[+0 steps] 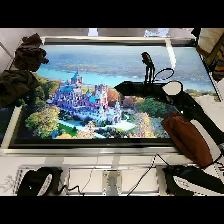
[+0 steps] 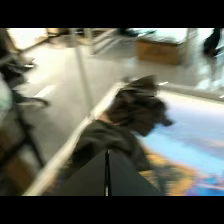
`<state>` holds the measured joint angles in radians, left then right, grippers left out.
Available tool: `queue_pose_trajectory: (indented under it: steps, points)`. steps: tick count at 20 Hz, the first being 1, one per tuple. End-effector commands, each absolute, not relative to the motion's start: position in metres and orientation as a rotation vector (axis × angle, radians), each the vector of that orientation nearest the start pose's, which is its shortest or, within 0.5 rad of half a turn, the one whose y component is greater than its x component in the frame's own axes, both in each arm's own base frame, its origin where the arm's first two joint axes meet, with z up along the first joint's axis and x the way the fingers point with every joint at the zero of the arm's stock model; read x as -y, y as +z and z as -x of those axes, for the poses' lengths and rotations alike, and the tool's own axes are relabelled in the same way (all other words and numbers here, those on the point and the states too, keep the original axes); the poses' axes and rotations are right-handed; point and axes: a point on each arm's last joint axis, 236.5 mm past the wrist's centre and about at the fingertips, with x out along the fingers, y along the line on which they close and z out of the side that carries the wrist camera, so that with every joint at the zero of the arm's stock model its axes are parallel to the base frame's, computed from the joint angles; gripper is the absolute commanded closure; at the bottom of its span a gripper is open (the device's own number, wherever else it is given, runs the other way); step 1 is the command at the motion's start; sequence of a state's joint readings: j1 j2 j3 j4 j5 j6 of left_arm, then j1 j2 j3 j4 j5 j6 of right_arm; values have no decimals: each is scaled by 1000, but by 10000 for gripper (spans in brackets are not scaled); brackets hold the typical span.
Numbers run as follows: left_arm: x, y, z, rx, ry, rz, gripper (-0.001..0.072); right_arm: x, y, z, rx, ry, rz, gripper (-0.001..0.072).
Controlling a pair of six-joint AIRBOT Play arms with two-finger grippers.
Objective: Fold the shirts.
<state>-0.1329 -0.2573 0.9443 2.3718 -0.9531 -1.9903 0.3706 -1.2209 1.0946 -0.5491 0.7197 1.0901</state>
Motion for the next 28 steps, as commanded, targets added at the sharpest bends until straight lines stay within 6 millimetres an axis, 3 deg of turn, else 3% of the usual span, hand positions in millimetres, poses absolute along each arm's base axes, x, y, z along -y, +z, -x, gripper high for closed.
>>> queue_pose_trajectory:
  steps: [1, 2, 3, 4, 5, 7, 9, 11, 16, 21, 24, 25, 26, 27, 28]
  points:
    - [-137, 329, -292, -233, 643, -534, 657, -288, 125, -386, -744, 808, -359, 633]
    - [-146, 318, -324, -305, 652, -594, 456, -286, 122, -386, -748, 806, -337, 631]
    - [-163, 305, -350, -374, 683, -603, 308, -285, 120, -385, -753, 805, -322, 590]
    - [-188, 289, -374, -449, 725, -588, 206, -283, 117, -385, -762, 797, -317, 472]
    - [-214, 271, -395, -517, 760, -550, 153, -283, 116, -385, -769, 791, -321, 437]
    - [-254, 234, -430, -596, 784, -432, 153, -282, 116, -386, -769, 784, -324, 437]
    - [-279, 193, -461, -650, 766, -291, 153, -280, 117, -391, -755, 769, -328, 437]
    - [-295, 147, -485, -746, 722, -245, 133, -277, 119, -396, -743, 745, -346, 437]
    - [-323, 41, -517, -860, 666, 13, 113, -276, 121, -400, -741, 721, -378, 437]
    - [-336, -19, -543, -886, 616, 170, 91, -272, 126, -410, -717, 678, -426, 437]
    - [-338, -38, -559, -867, 602, 201, 92, -269, 129, -415, -697, 661, -435, 438]
    - [-339, -41, -564, -839, 610, 223, 133, -269, 129, -415, -694, 660, -437, 439]
    - [-338, -43, -569, -815, 611, 258, 277, -269, 130, -417, -687, 656, -441, 439]
    - [-329, -44, -575, -799, 585, 311, 529, -268, 131, -419, -678, 650, -443, 440]
    - [-317, -43, -583, -782, 537, 356, 689, -267, 133, -421, -668, 643, -443, 441]
